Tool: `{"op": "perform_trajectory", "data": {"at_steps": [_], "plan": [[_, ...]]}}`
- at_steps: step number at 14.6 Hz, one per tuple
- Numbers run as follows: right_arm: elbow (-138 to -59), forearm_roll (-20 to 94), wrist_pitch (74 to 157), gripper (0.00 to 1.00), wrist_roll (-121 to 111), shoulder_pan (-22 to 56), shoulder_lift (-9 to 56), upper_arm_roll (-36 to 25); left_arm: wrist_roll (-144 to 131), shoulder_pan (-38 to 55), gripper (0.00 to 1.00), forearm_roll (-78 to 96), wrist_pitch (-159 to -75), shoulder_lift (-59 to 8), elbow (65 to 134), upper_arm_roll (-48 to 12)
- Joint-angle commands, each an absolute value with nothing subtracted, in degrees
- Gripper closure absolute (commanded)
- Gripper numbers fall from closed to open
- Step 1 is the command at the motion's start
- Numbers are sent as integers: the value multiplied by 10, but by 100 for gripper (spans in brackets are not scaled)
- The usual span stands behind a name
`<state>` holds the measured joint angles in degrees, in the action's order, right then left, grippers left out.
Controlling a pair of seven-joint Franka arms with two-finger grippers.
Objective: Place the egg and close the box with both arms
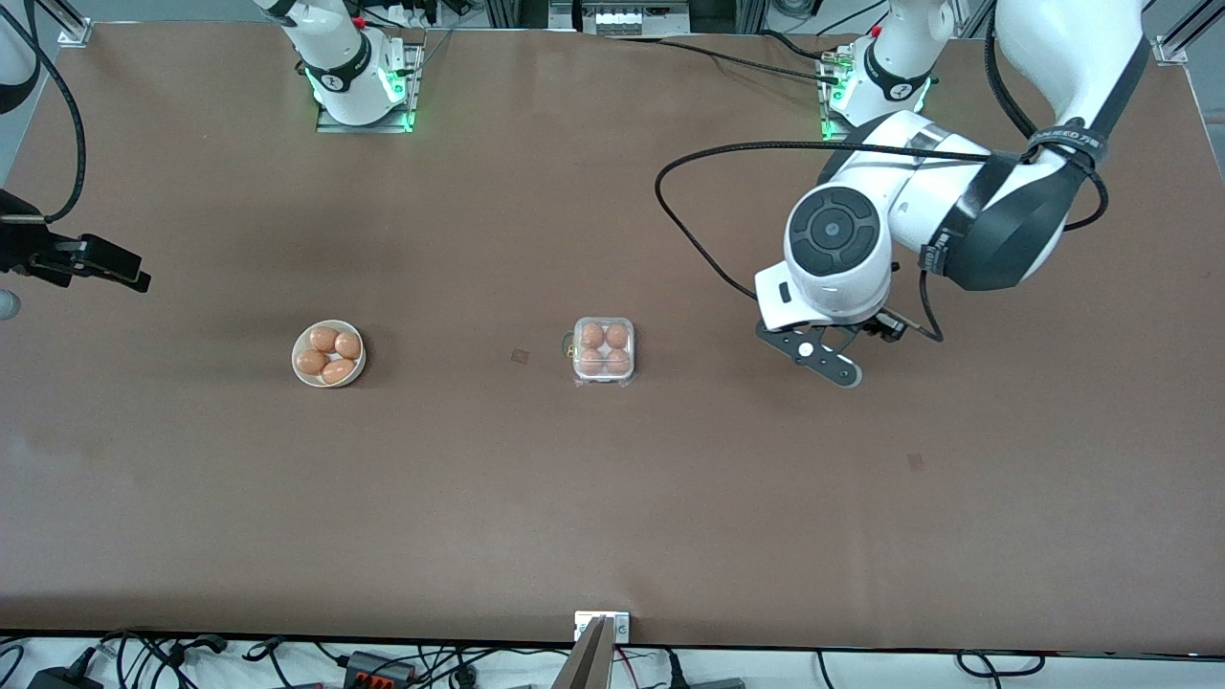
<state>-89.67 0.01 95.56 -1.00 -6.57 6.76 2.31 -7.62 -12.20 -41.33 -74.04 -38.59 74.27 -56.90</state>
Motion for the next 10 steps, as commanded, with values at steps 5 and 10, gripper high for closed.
{"op": "perform_trajectory", "data": {"at_steps": [5, 10], "plan": [[-888, 4, 948, 0, -22, -67, 65, 28, -32, -145, 0, -260, -695, -280, 700, -464], [-887, 9, 951, 0, -21, -69, 67, 28, -27, -112, 0, -54, -696, -200, 733, -245]]}}
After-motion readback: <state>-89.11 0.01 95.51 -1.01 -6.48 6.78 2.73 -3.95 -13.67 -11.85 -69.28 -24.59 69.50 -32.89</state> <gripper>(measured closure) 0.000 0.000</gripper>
